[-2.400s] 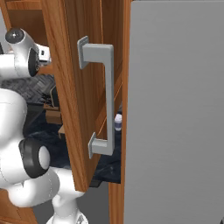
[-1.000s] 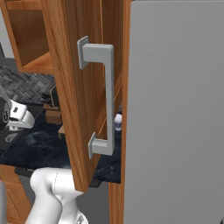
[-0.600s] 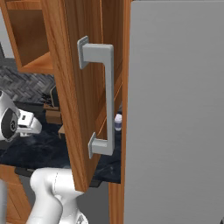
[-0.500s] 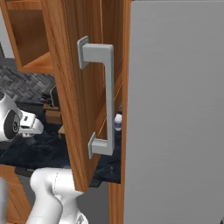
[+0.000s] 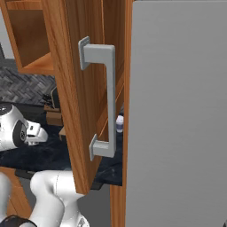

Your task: Restock the canned food cabinet by taking the new fresh canned food from the counter and placing it in the cabinet. Then, take the old canned food from the cabinet and place it on the counter.

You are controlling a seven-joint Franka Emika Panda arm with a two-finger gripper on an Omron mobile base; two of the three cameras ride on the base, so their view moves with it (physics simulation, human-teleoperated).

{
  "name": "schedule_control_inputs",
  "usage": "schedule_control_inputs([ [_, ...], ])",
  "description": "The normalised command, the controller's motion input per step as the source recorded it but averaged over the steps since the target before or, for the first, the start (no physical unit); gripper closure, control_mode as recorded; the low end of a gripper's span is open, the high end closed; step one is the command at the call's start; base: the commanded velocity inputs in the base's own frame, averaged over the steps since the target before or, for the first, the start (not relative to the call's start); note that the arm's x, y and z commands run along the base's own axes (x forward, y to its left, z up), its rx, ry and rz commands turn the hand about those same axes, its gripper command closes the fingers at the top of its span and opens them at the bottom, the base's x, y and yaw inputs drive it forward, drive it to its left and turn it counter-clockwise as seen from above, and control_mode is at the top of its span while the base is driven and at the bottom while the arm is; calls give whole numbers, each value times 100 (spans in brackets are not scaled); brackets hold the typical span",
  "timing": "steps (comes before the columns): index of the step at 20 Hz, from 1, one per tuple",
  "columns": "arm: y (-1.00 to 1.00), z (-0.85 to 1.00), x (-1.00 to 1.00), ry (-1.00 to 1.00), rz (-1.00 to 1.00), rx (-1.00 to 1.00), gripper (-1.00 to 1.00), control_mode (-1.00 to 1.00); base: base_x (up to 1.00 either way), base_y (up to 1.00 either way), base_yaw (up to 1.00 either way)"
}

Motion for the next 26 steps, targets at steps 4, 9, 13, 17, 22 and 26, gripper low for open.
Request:
schedule_control_inputs([
  [4, 11, -54, 30, 0, 0, 0, 100, -100, 0, 0, 0],
  [9, 0, -39, 38, 0, 0, 0, 100, -100, 0, 0, 0],
  [13, 5, -6, 17, -2, 0, 0, -100, -100, 0, 0, 0],
  [17, 2, -39, 38, 0, 0, 0, -100, -100, 0, 0, 0],
  [22, 0, -7, 12, 0, -3, 0, -100, -100, 0, 0, 0],
  [26, 6, 53, 0, -3, -7, 0, -100, -100, 0, 0, 0],
])
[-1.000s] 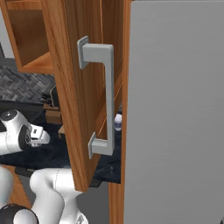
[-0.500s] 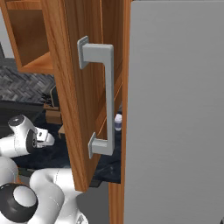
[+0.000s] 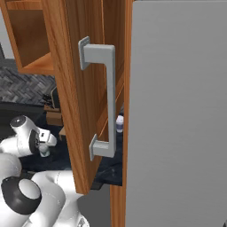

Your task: Restock the canned food cabinet by taking the new fresh canned food from the counter and placing it in the cabinet. Then, take the old canned food from the cabinet and place it on the counter.

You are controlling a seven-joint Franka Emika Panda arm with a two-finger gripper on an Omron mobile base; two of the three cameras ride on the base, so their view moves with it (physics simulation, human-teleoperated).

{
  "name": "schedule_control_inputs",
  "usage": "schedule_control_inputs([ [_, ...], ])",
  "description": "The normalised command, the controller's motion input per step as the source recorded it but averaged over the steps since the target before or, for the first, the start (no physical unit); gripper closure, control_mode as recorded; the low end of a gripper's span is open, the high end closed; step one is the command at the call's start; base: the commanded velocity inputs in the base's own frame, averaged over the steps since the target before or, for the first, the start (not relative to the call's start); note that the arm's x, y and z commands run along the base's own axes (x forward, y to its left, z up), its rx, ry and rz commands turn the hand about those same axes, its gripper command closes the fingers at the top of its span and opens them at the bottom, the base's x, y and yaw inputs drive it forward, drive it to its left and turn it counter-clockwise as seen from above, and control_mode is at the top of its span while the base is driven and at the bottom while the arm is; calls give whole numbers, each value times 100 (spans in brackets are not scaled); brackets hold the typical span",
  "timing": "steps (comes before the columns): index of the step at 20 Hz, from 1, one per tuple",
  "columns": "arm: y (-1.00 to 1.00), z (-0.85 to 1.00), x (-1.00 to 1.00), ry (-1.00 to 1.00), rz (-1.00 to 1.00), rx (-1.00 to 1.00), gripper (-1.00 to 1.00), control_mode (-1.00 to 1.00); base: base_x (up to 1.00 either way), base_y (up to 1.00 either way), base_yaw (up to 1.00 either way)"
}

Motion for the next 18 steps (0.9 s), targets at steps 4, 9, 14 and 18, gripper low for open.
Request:
schedule_control_inputs([
  [4, 20, 100, -46, -1, -10, 0, -100, -100, 0, 0, 0],
  [9, 3, 99, -99, -5, -10, 1, -100, -100, 0, 0, 0],
  [14, -13, 81, -100, -11, -4, 7, -100, -100, 0, 0, 0],
  [18, -72, 70, -100, -18, 0, 14, -100, -100, 0, 0, 0],
])
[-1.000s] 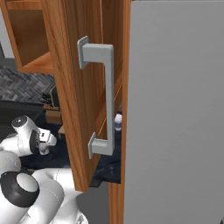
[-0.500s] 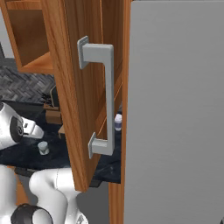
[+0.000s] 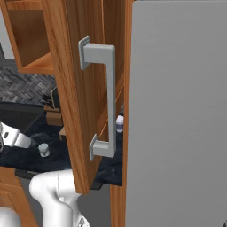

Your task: Restock the canned food cabinet by taking the new fresh canned food from the counter and placing it in the cabinet. Then, take the old canned food from the cabinet and place it on the counter.

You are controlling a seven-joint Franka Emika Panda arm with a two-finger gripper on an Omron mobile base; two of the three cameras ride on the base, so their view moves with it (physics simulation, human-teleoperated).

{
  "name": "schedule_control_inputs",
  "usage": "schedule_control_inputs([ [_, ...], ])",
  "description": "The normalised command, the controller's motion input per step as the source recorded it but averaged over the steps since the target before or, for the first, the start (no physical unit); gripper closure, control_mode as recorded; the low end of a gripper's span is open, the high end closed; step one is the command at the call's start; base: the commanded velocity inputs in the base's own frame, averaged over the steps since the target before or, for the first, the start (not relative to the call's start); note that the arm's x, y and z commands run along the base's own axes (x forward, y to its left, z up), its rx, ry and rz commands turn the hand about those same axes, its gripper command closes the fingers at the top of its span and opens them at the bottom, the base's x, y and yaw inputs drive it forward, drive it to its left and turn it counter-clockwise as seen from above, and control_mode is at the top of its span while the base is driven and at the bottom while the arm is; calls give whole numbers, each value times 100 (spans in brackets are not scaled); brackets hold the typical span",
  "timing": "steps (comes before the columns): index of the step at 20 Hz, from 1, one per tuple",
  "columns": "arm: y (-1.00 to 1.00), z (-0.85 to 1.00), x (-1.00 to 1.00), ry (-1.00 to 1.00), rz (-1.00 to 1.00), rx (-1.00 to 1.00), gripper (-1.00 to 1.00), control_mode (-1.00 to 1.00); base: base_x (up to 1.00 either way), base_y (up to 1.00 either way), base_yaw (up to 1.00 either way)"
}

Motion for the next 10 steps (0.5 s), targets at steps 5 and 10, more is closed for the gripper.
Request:
schedule_control_inputs([
  [5, -100, 71, -100, -23, 0, 25, -100, -100, 0, 0, 0],
  [10, -100, 14, -92, -3, -9, 35, -100, -100, 0, 0, 0],
])
